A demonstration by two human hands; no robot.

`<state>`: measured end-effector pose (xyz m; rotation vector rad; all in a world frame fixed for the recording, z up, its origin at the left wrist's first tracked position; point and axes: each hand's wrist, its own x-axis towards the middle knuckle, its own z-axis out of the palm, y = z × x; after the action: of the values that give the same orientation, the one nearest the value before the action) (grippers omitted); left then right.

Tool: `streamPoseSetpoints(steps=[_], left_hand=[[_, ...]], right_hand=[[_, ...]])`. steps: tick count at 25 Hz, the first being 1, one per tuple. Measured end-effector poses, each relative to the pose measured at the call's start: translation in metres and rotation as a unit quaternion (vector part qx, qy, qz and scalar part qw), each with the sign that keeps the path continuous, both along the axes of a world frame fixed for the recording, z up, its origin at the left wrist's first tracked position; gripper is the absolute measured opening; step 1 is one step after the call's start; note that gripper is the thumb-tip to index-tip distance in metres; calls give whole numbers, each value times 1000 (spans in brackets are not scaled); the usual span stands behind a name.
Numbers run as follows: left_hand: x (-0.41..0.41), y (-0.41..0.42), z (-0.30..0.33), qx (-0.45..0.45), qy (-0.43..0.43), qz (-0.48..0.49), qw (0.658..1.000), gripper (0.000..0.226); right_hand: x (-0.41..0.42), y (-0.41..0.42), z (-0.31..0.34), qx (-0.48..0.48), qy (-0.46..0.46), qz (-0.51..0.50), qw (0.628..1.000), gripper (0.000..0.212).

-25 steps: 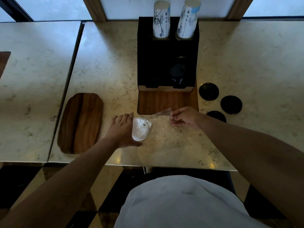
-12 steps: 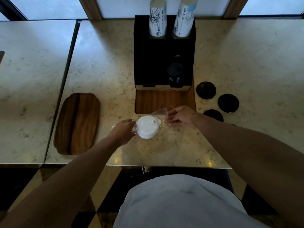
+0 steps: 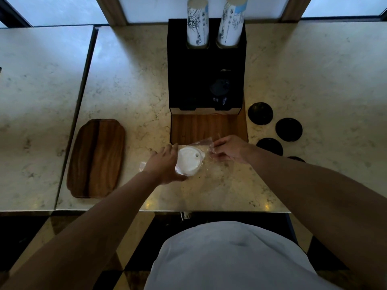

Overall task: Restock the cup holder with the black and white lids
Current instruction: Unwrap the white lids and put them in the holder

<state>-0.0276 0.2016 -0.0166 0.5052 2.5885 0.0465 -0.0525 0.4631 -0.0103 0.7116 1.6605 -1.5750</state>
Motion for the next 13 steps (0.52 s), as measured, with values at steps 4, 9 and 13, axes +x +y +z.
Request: streamPoseSetpoints(steps=[4,9,13], left_hand=[[2,10,-6,67,5,38,997,89],[4,11,-7,139,3,71,988,36],[7,12,-8,132,12,57,990,18]], right_hand=[[0,-2,-1,18,8,20,1000,26],[0,0,0,28,18,29,999,23],[0,1,2,21,15,54,998,27]])
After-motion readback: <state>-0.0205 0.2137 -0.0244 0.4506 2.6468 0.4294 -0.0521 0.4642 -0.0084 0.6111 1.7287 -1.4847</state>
